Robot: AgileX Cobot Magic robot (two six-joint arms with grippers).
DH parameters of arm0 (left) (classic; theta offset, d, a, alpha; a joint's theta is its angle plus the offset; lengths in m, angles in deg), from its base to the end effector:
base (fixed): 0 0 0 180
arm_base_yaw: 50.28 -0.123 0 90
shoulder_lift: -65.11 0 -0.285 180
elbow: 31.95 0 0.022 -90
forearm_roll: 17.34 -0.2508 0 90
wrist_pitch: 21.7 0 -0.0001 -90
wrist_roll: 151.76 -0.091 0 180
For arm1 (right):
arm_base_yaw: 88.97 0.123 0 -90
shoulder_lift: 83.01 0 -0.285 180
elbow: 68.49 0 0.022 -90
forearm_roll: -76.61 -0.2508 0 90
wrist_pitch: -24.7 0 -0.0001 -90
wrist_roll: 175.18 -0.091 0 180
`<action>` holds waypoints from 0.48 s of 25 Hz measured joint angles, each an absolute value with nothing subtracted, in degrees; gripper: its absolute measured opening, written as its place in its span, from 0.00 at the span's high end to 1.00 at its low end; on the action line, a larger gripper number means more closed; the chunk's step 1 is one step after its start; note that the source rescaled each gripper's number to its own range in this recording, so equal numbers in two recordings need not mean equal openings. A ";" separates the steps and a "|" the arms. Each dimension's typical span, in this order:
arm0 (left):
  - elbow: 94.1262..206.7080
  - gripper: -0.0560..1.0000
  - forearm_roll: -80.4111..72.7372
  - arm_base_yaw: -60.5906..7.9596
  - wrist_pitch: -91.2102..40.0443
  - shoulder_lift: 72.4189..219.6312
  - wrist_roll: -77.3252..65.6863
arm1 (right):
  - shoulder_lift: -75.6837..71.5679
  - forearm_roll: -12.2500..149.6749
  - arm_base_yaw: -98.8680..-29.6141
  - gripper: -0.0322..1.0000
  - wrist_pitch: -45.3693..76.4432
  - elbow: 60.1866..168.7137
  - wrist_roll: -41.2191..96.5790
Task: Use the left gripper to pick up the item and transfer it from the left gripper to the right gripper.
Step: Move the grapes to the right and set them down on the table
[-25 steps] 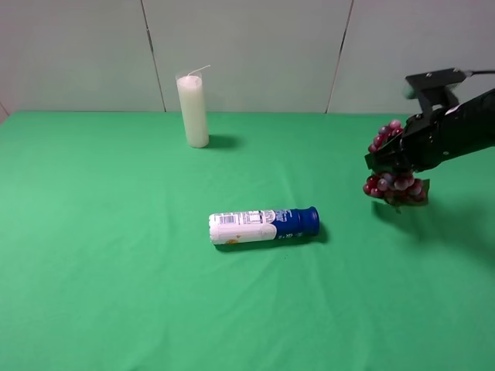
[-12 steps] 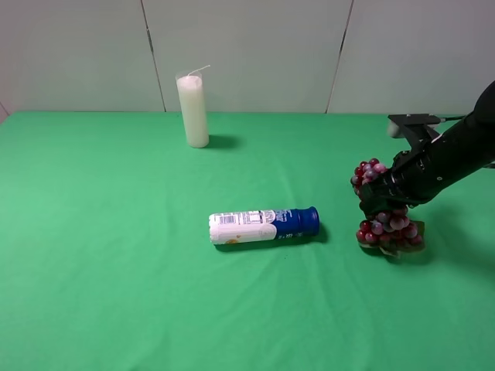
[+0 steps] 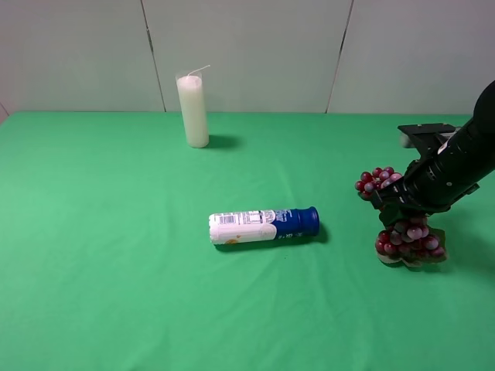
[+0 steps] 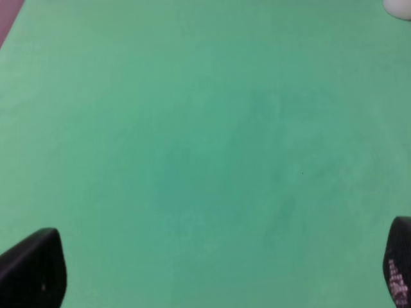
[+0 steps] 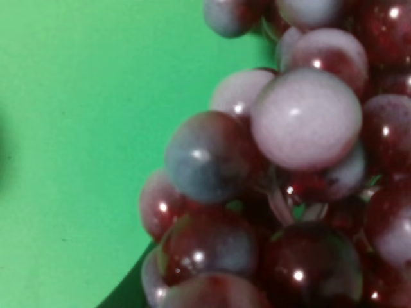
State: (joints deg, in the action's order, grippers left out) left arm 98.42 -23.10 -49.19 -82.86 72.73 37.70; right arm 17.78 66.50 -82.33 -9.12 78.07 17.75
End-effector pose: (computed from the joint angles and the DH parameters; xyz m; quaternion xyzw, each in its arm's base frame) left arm -0.0035 0.0081 0.2719 -0.0643 0.8555 0.0030 0.5138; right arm 0.2649 0.0398 0.1553 -0.1017 0.9878 0.0506 0.1066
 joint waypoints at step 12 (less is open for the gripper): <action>98.42 0.00 -23.10 -49.19 -82.86 72.73 37.70 | 17.78 67.10 -82.33 0.02 -8.94 78.07 16.04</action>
